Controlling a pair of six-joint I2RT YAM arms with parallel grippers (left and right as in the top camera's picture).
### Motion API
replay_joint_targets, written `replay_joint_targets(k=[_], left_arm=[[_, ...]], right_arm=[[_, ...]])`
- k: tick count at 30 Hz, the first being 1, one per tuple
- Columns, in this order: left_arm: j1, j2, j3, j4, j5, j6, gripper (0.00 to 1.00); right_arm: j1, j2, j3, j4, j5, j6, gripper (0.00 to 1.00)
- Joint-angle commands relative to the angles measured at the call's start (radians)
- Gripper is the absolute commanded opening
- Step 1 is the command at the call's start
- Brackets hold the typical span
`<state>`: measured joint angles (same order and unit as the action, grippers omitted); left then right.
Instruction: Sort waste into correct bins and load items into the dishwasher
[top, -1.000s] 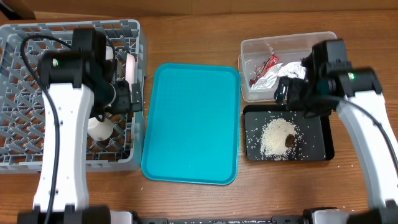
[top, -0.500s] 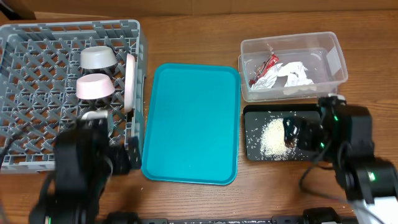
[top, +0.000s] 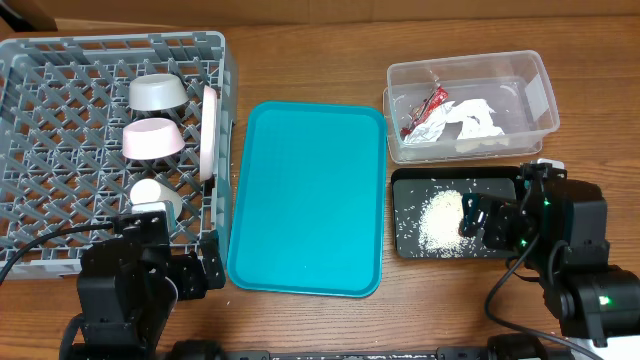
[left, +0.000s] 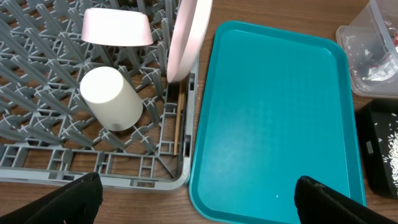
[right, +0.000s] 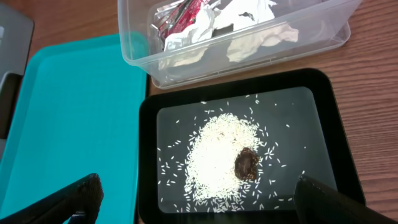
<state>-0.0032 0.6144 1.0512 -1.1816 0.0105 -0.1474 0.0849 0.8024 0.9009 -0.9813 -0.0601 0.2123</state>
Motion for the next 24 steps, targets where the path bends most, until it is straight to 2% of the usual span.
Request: replay_joint_targets(k=[1, 12, 17, 24], left_arm=[[-0.003, -0.002, -0.007, 0.001, -0.014, 0.013, 1.0], [-0.003, -0.002, -0.007, 0.001, -0.014, 0.013, 1.0], [-0.003, -0.002, -0.007, 0.001, -0.014, 0.013, 1.0], [-0.003, -0.002, -0.007, 0.001, -0.014, 0.013, 1.0]], right_arm=[[-0.003, 0.016, -0.006, 0.003, 0.015, -0.004, 1.0], [-0.003, 0.101, -0.01, 0.002, 0.014, -0.004, 1.0], [-0.002, 0.066, -0.011, 0.003, 0.015, -0.004, 1.0], [-0.002, -0.071, -0.011, 0.003, 0.014, -0.004, 1.0]])
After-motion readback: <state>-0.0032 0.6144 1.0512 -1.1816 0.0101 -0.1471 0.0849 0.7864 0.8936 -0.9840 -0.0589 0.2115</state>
